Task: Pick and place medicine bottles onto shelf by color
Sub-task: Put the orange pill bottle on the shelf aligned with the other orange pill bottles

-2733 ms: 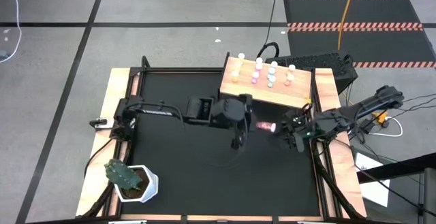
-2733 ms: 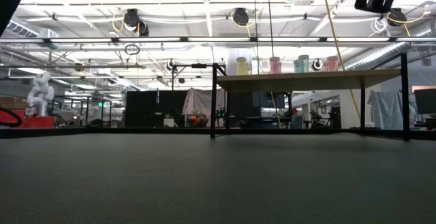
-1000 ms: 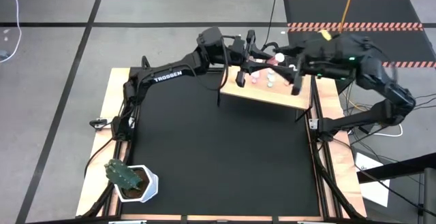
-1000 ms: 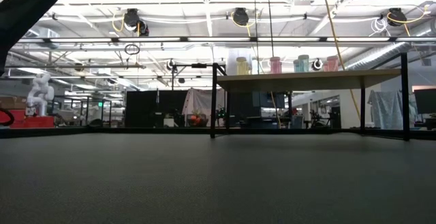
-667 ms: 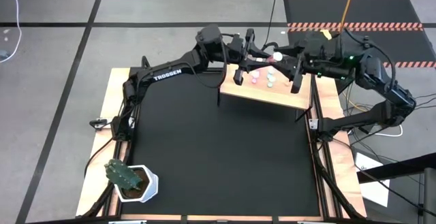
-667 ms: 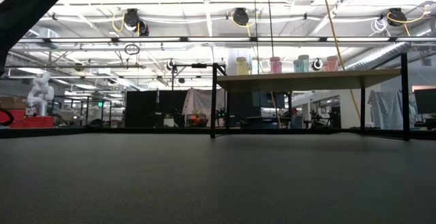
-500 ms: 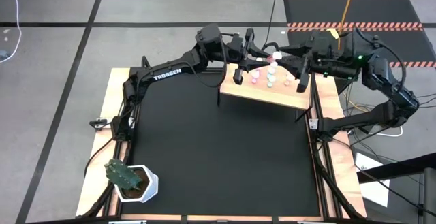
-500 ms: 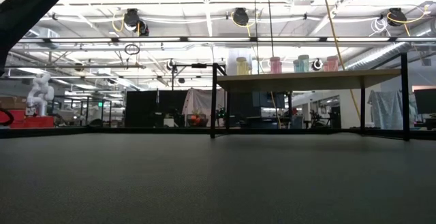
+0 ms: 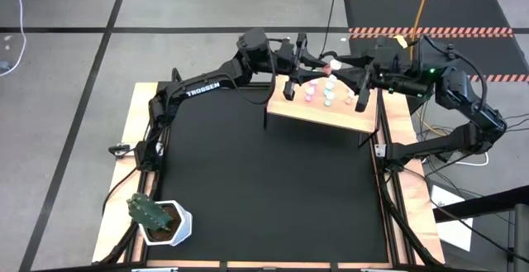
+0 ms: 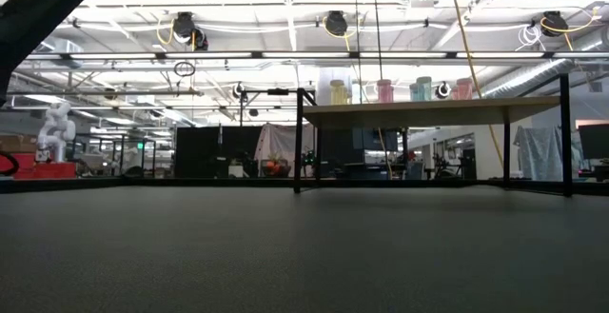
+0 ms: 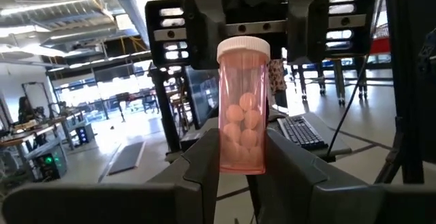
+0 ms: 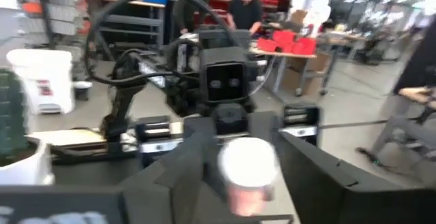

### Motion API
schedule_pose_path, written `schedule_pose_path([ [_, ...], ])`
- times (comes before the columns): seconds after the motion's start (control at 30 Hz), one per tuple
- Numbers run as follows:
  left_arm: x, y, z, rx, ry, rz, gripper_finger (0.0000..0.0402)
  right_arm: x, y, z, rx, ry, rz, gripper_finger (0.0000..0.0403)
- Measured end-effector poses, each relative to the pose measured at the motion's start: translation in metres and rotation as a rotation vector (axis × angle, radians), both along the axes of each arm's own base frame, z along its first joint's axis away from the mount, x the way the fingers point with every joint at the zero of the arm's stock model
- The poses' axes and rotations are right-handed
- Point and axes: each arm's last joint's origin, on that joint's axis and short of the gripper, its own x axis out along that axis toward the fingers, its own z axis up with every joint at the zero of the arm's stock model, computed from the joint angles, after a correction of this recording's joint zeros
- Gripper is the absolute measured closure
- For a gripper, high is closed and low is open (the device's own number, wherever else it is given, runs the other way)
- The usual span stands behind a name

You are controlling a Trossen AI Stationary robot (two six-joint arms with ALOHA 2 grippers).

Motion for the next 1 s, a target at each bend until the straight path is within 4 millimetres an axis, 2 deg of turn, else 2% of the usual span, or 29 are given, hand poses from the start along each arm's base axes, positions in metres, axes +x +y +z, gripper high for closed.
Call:
schedule_pose_path([
  [0.23, -0.0001, -0.0014, 0.0007, 0.008, -0.004, -0.013, 0.0298, 0.0000, -0.0007, 0.0011, -0.046, 0.005, -0.016, 0.0161],
  [0.37, -0.0002, -0.0014, 0.0008, 0.009, -0.005, -0.013, 0.0298, 0.0003, -0.0006, -0.0007, -0.044, 0.024, -0.013, 0.0152],
  [0.47, -0.0001, -0.0015, 0.0007, 0.008, -0.004, -0.013, 0.0298, 0.0007, -0.0007, -0.0025, -0.035, 0.040, -0.013, 0.0169],
  [0.83, 0.0001, -0.0017, 0.0006, 0.005, -0.003, -0.011, 0.0298, 0.0014, -0.0001, -0.0030, -0.016, 0.036, 0.014, 0.0274],
  [1.0, 0.0007, -0.0021, -0.0019, -0.027, 0.040, -0.011, 0.0298, 0.0016, -0.0002, -0.0044, 0.007, 0.041, 0.010, 0.0299],
])
